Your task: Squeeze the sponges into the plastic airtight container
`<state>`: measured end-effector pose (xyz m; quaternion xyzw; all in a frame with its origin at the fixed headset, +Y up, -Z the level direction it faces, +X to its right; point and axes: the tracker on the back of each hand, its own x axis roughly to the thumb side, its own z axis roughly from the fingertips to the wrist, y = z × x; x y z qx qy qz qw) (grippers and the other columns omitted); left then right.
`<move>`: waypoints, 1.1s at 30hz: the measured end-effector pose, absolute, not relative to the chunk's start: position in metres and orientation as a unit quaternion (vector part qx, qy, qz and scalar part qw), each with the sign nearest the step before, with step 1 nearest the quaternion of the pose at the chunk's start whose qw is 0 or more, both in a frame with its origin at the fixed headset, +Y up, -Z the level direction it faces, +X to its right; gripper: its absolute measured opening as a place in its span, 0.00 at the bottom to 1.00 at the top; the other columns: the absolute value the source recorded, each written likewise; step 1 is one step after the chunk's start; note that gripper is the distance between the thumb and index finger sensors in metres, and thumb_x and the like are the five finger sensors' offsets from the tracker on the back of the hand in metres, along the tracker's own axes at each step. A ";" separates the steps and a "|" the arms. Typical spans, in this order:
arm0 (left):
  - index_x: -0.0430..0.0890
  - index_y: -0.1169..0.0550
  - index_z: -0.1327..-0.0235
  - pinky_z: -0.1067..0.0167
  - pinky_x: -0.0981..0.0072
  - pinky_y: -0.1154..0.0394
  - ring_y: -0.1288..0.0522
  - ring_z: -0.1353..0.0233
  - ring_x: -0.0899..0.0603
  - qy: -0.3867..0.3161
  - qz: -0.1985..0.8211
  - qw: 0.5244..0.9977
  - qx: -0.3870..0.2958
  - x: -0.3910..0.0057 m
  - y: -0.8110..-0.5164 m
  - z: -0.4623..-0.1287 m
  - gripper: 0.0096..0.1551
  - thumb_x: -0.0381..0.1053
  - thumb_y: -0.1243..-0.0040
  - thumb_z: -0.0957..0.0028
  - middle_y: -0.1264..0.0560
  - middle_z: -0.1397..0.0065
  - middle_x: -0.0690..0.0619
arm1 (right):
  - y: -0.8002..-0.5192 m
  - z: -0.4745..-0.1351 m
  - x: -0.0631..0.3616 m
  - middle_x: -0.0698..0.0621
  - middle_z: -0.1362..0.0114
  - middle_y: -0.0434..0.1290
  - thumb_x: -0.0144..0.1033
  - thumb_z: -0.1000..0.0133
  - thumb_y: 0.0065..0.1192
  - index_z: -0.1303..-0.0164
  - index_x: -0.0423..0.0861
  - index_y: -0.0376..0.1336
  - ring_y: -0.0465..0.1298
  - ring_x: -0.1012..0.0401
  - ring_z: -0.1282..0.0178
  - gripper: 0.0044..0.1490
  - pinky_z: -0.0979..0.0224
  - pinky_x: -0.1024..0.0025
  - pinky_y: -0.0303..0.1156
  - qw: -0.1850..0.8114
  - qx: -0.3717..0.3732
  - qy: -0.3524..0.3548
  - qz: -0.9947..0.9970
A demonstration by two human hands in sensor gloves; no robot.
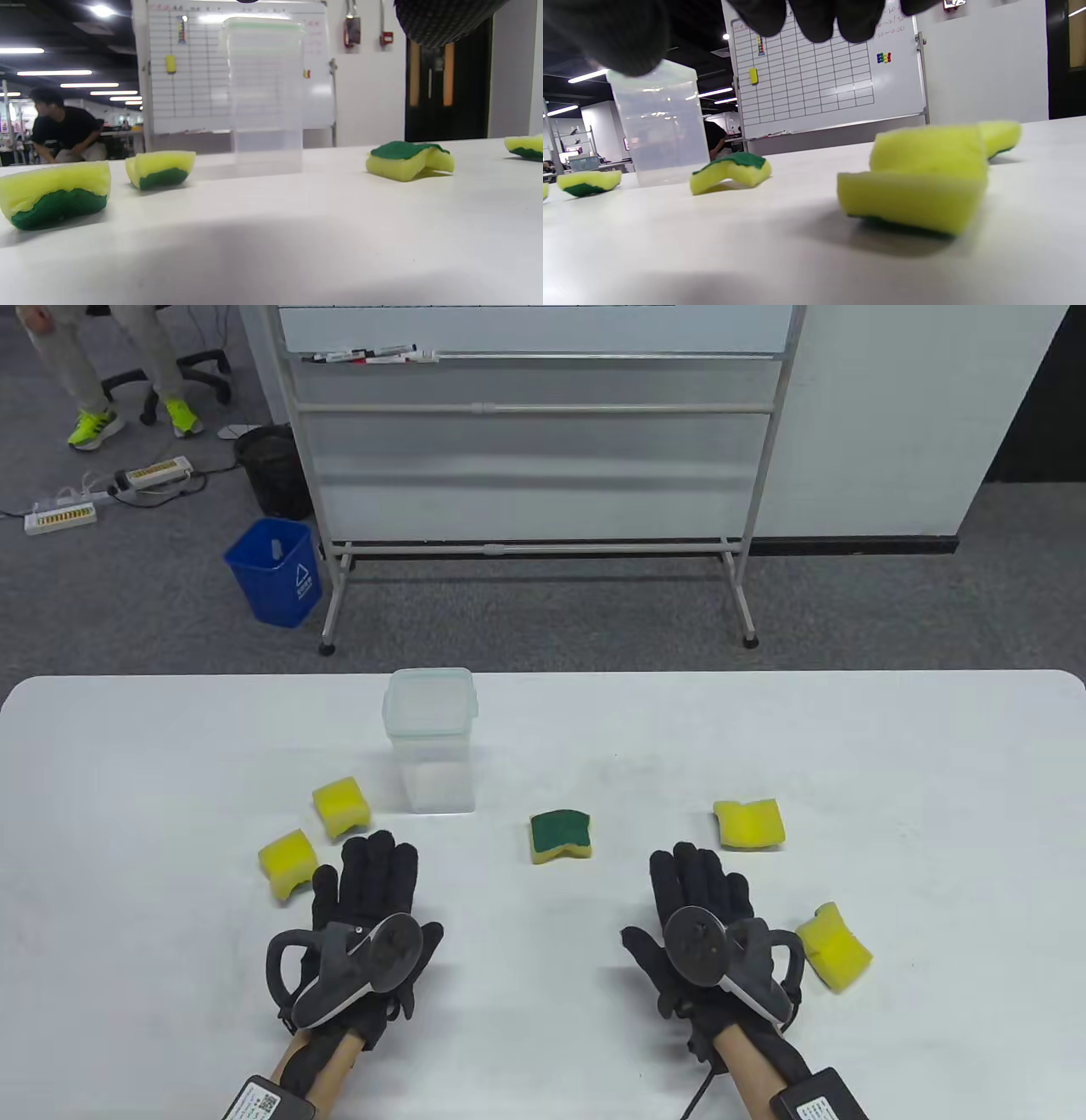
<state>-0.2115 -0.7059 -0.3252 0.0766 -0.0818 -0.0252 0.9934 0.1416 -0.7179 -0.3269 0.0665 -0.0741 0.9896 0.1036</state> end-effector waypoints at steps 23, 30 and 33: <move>0.49 0.55 0.21 0.24 0.34 0.54 0.59 0.15 0.35 -0.086 -0.011 0.994 0.068 -0.212 -0.707 -0.328 0.53 0.71 0.51 0.51 0.59 0.13 0.44 | -0.717 -0.329 0.142 0.47 0.11 0.46 0.69 0.51 0.58 0.17 0.53 0.42 0.49 0.46 0.10 0.58 0.17 0.43 0.45 0.112 0.059 -0.064 0.990; 0.49 0.53 0.20 0.22 0.36 0.51 0.56 0.14 0.35 -0.088 0.030 0.989 0.118 -0.211 -0.676 -0.339 0.52 0.70 0.49 0.50 0.57 0.12 0.44 | -0.710 -0.327 0.148 0.46 0.11 0.46 0.69 0.51 0.58 0.17 0.53 0.42 0.49 0.46 0.10 0.58 0.17 0.42 0.45 0.125 0.051 -0.071 0.988; 0.50 0.52 0.20 0.22 0.36 0.51 0.56 0.14 0.35 -0.093 0.041 0.987 0.128 -0.201 -0.653 -0.355 0.52 0.70 0.48 0.50 0.56 0.12 0.44 | -0.707 -0.327 0.150 0.47 0.11 0.46 0.69 0.51 0.58 0.17 0.53 0.43 0.49 0.46 0.10 0.58 0.17 0.42 0.45 0.127 0.050 -0.076 0.988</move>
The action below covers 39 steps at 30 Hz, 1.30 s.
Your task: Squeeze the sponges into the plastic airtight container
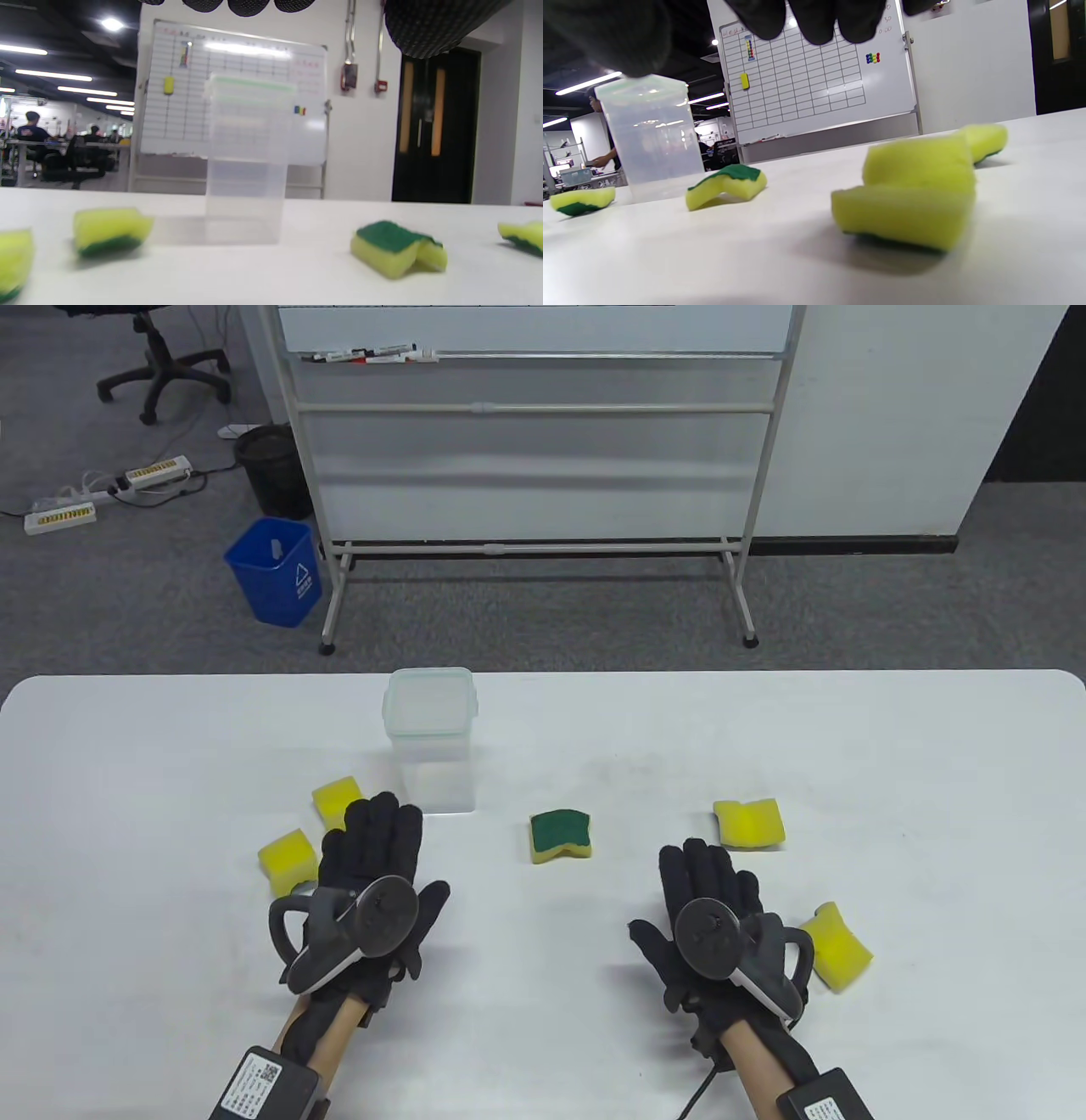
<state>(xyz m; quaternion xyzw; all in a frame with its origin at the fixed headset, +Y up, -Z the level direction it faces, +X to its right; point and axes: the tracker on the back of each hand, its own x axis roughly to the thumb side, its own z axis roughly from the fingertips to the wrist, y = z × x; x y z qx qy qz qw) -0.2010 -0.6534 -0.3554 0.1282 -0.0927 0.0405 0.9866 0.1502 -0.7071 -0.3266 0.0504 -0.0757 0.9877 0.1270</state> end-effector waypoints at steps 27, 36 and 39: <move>0.65 0.50 0.21 0.21 0.28 0.49 0.58 0.11 0.44 0.006 0.023 1.000 -0.020 -0.181 -0.635 -0.514 0.53 0.73 0.39 0.55 0.56 0.10 0.59 | -0.711 -0.329 0.156 0.46 0.11 0.48 0.68 0.51 0.58 0.17 0.53 0.45 0.51 0.45 0.11 0.57 0.18 0.41 0.46 0.150 0.046 -0.073 0.985; 0.63 0.48 0.20 0.22 0.31 0.47 0.55 0.13 0.41 -0.051 0.018 0.998 -0.027 -0.188 -0.628 -0.486 0.50 0.72 0.41 0.54 0.53 0.11 0.56 | -0.709 -0.328 0.156 0.46 0.11 0.48 0.68 0.51 0.58 0.17 0.53 0.46 0.51 0.45 0.11 0.56 0.18 0.41 0.46 0.145 0.040 -0.068 0.986; 0.62 0.46 0.20 0.21 0.33 0.45 0.54 0.15 0.40 -0.075 0.015 0.997 -0.012 -0.189 -0.630 -0.470 0.49 0.72 0.42 0.54 0.52 0.12 0.55 | -0.709 -0.328 0.156 0.46 0.11 0.48 0.68 0.51 0.58 0.17 0.53 0.46 0.51 0.45 0.11 0.56 0.18 0.41 0.46 0.143 0.039 -0.063 0.987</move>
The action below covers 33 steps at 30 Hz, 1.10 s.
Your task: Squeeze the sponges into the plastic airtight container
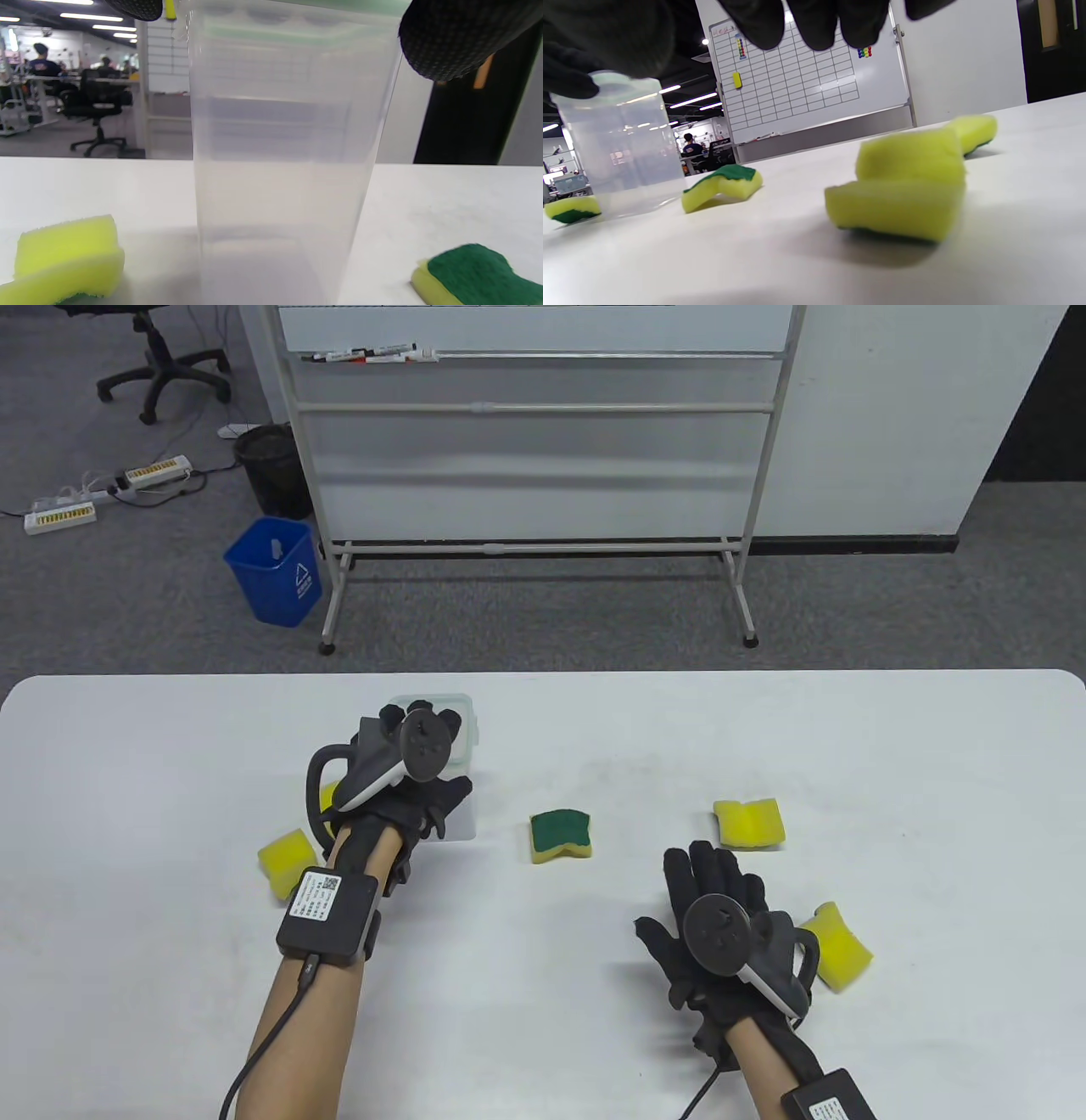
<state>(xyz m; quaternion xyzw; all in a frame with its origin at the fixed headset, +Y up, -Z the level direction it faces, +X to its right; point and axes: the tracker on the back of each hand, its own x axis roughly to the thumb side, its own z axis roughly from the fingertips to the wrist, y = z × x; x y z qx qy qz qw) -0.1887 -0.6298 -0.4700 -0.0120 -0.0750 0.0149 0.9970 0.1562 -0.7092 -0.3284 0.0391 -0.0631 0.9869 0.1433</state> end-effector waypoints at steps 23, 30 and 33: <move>0.56 0.28 0.28 0.31 0.35 0.31 0.40 0.26 0.36 -0.221 0.067 0.973 0.012 -0.147 -0.615 -0.351 0.40 0.72 0.43 0.52 0.36 0.20 0.50 | -0.706 -0.330 0.155 0.46 0.11 0.50 0.68 0.50 0.58 0.17 0.53 0.48 0.52 0.44 0.11 0.55 0.18 0.41 0.47 0.149 0.032 -0.076 0.985; 0.57 0.28 0.28 0.31 0.34 0.30 0.40 0.26 0.37 -0.247 0.068 0.967 0.009 -0.137 -0.615 -0.337 0.39 0.71 0.43 0.52 0.36 0.20 0.50 | -0.708 -0.331 0.149 0.46 0.11 0.50 0.68 0.50 0.58 0.17 0.53 0.48 0.52 0.44 0.11 0.54 0.18 0.41 0.47 0.147 0.039 -0.071 0.986; 0.58 0.28 0.27 0.30 0.34 0.31 0.40 0.25 0.37 -0.245 0.075 0.967 -0.004 -0.138 -0.613 -0.339 0.38 0.71 0.44 0.51 0.36 0.19 0.51 | -0.706 -0.331 0.144 0.46 0.11 0.50 0.68 0.50 0.58 0.17 0.53 0.49 0.52 0.44 0.11 0.54 0.18 0.41 0.47 0.146 0.046 -0.072 0.986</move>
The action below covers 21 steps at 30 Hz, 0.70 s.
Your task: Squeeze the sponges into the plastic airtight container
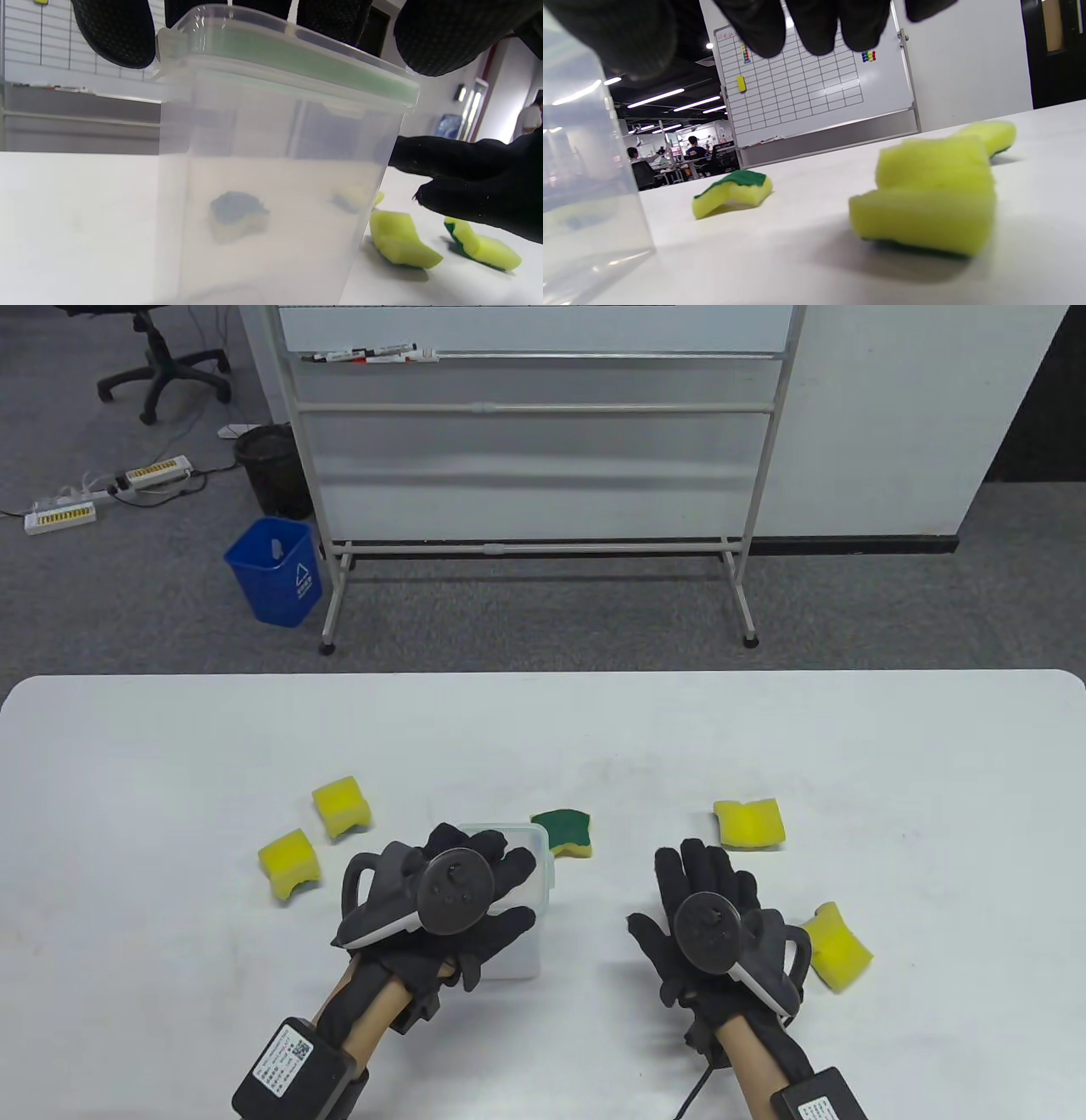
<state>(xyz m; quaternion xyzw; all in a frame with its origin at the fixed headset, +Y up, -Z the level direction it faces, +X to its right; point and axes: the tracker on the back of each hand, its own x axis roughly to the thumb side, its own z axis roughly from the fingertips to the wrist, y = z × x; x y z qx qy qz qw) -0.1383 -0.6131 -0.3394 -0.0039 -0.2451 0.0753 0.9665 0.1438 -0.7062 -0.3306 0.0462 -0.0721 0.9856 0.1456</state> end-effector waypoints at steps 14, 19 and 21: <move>0.51 0.27 0.28 0.30 0.36 0.29 0.29 0.25 0.35 -0.135 0.249 0.950 0.129 -0.189 -0.603 -0.348 0.39 0.69 0.46 0.49 0.28 0.21 0.45 | -0.653 -0.332 0.119 0.43 0.17 0.65 0.67 0.49 0.58 0.20 0.48 0.59 0.70 0.44 0.20 0.51 0.22 0.41 0.61 0.268 0.035 -0.115 0.956; 0.42 0.43 0.24 0.35 0.43 0.24 0.26 0.30 0.34 -0.056 0.284 0.957 0.024 -0.208 -0.636 -0.368 0.55 0.79 0.52 0.52 0.33 0.23 0.39 | -0.637 -0.346 0.095 0.43 0.27 0.74 0.69 0.49 0.58 0.27 0.45 0.66 0.78 0.46 0.33 0.49 0.27 0.45 0.68 0.332 -0.020 -0.046 0.942; 0.43 0.39 0.27 0.40 0.46 0.22 0.22 0.35 0.35 -0.049 0.328 0.944 -0.008 -0.211 -0.650 -0.373 0.54 0.80 0.53 0.53 0.29 0.28 0.39 | -0.639 -0.353 0.083 0.44 0.30 0.76 0.72 0.50 0.58 0.29 0.45 0.68 0.80 0.48 0.36 0.50 0.30 0.47 0.70 0.330 -0.030 -0.014 0.944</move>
